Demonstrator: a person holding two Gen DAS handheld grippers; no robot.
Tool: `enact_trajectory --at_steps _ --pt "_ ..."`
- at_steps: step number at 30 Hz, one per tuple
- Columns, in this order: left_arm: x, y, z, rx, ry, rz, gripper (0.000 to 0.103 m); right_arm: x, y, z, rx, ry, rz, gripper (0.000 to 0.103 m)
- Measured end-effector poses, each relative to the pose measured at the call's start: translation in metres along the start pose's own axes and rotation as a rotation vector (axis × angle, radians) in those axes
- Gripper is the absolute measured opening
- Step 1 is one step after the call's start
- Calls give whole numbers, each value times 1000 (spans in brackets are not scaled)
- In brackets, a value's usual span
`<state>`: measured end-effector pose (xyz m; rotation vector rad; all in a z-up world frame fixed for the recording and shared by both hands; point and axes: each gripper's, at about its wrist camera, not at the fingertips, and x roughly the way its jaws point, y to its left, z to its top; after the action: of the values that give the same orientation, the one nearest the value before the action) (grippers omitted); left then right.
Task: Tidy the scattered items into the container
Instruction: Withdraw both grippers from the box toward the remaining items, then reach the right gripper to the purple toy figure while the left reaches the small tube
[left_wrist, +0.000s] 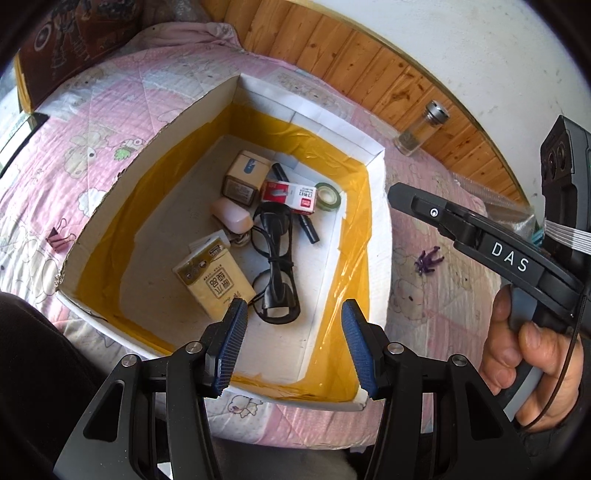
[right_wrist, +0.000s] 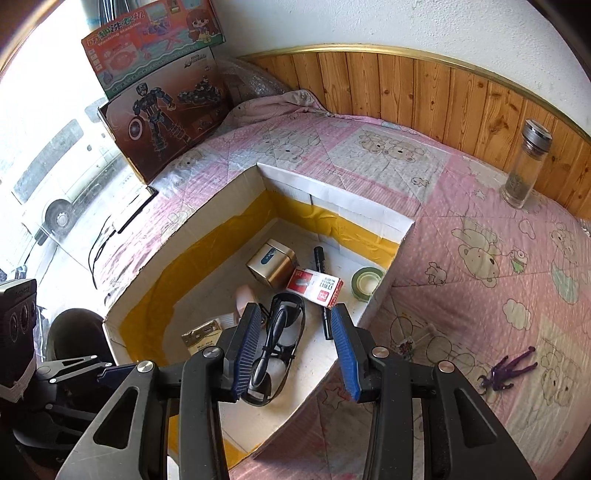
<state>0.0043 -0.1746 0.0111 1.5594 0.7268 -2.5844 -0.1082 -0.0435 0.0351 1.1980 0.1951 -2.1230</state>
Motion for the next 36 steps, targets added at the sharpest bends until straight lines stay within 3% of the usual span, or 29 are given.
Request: enact_trajectory --at_steps 18,26,36 --pt "-30 -71 -33 198 -139 -3 55 -61 -15 -57 70 -106 54 42" --pt "-21 -101 -47 287 -130 -27 55 -69 -45 -97 161 -136 85 42" --pt "18 -136 -53 352 -30 -47 55 -60 -111 -160 398 -138 86 39"
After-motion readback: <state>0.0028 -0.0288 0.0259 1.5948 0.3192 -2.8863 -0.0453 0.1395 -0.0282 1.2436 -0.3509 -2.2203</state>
